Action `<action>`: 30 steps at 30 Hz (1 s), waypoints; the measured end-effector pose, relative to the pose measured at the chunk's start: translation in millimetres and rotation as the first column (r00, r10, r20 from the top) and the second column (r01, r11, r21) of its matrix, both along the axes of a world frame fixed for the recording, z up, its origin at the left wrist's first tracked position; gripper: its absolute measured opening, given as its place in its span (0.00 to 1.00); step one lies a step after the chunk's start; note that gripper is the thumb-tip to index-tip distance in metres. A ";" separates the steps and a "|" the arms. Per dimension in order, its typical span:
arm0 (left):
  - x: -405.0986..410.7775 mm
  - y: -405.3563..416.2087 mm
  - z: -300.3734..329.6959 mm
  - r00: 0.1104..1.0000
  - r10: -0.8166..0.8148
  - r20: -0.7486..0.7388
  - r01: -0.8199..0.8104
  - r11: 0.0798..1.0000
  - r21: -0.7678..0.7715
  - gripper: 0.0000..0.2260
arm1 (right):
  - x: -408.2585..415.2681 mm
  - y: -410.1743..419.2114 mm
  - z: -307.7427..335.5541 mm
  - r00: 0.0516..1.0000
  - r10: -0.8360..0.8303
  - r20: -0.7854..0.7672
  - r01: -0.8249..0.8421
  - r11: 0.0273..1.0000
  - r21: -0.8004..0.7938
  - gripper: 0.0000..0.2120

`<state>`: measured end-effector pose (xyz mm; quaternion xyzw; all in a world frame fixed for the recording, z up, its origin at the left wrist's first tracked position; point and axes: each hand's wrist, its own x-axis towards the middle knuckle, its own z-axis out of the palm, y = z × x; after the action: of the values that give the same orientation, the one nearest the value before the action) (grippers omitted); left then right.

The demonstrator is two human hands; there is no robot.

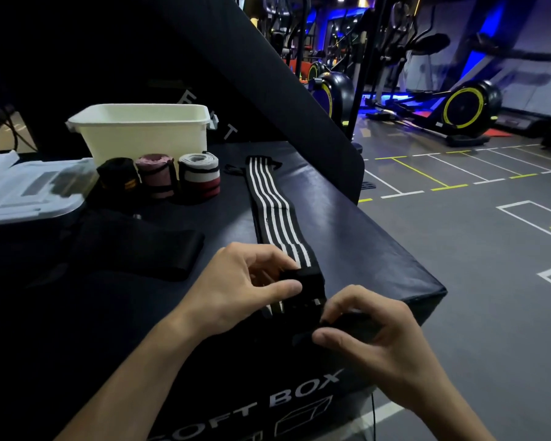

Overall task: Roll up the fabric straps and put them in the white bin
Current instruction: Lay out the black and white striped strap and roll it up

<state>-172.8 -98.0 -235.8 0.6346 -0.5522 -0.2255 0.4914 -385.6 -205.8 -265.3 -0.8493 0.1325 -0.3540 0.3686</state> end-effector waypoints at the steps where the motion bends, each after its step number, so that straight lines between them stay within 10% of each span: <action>1: 0.2 0.0 1.1 1.000 -0.002 0.009 0.002 1.000 0.000 0.07 | -0.1 1.1 2.5 1.000 -0.012 0.022 0.011 0.999 0.045 0.11; 30: -11.9 -3.1 5.0 0.994 -0.103 0.030 0.105 0.993 -0.060 0.14 | 18.8 0.7 10.1 0.943 -0.129 0.308 0.115 0.991 0.063 0.07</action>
<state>-184.8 -101.1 -230.8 0.5924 -0.5977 -0.2253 0.4910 -366.8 -205.2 -255.2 -0.7646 0.1328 -0.5026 0.3809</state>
